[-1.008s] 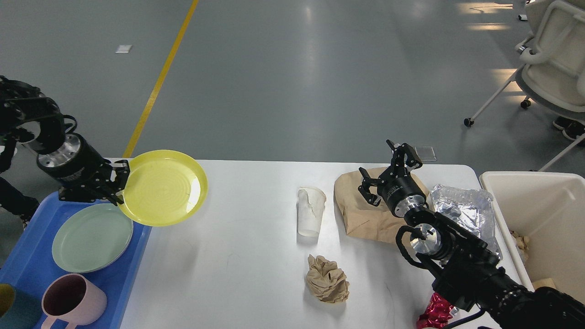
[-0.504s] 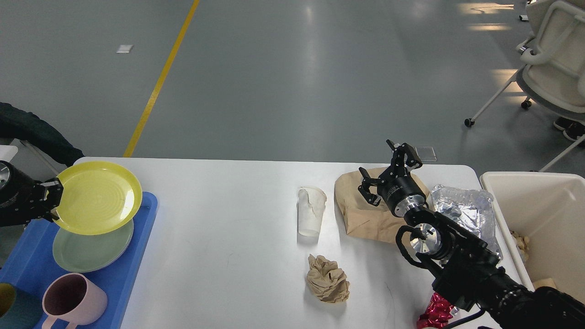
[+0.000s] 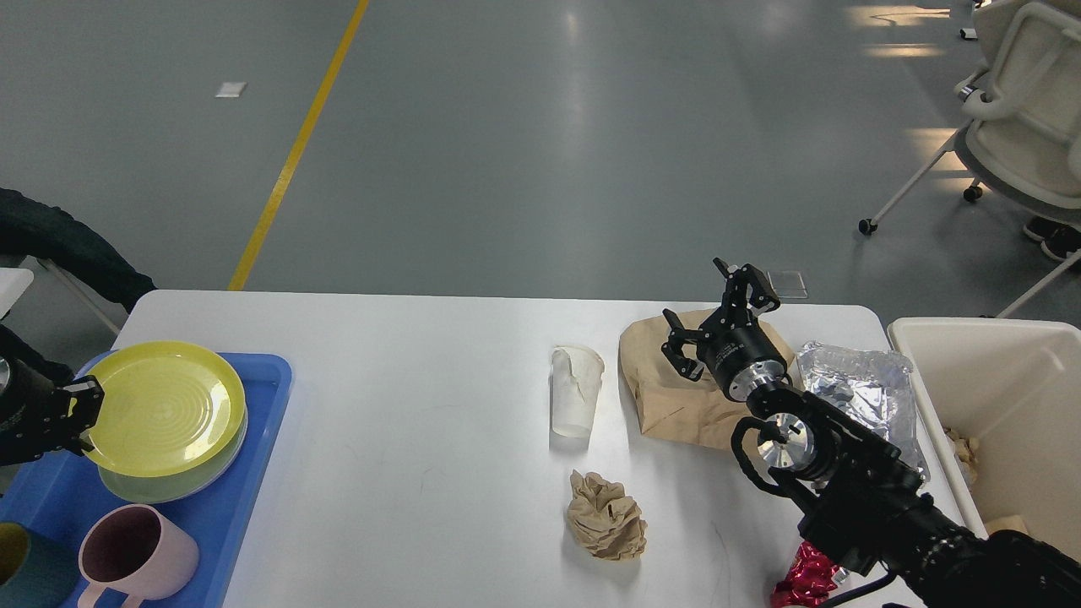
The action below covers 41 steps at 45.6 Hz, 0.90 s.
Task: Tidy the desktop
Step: 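Lift the yellow plate and lay it onto the green plate in the tray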
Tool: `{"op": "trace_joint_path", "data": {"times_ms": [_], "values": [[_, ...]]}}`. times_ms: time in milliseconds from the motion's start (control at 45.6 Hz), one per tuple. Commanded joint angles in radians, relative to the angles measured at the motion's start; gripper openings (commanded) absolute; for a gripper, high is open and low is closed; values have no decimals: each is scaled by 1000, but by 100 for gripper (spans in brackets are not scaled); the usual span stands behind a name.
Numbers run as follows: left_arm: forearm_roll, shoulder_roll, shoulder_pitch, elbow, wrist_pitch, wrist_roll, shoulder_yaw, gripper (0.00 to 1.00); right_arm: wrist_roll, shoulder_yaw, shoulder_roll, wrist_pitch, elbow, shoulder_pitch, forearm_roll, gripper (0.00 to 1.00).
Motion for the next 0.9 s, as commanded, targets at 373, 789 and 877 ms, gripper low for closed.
{"op": "trace_joint_path", "data": {"times_ms": [373,789,877], "values": [[0,-4,43,21,7,0,-19,12,0,0,0,0,0,0,0,100],[6,-9,46,21,201,3,-71,89,0,0,0,0,0,0,0,100],[14,-6,47,19,238,6,-134,91,0,0,0,0,0,0,0,100]]}}
